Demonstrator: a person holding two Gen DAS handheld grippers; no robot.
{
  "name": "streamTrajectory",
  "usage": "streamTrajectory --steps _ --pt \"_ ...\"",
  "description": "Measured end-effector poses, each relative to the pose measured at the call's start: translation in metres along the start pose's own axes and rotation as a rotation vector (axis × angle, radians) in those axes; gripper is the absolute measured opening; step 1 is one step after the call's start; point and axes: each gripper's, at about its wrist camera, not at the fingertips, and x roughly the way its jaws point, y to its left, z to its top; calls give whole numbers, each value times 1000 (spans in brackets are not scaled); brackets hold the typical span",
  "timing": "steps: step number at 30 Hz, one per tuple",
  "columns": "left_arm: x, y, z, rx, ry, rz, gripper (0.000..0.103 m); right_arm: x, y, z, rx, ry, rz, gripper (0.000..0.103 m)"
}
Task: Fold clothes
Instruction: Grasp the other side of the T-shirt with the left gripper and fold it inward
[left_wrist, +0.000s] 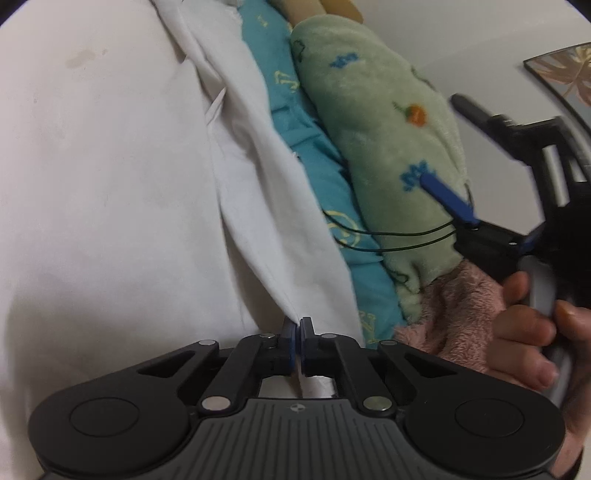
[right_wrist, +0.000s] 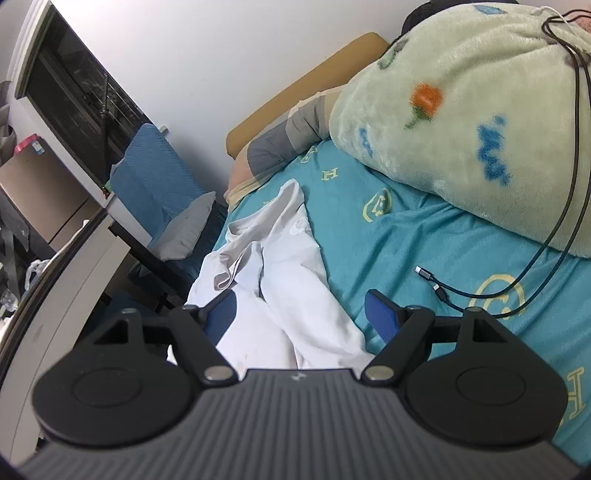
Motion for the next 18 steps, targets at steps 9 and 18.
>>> streamTrajectory --steps 9,18 --pt "-86 -13 -8 -13 -96 -11 1 0 -5 -2 11 -3 -41 79" --pt "-111 20 -26 -63 -40 322 1 9 1 -6 -22 19 -58 79"
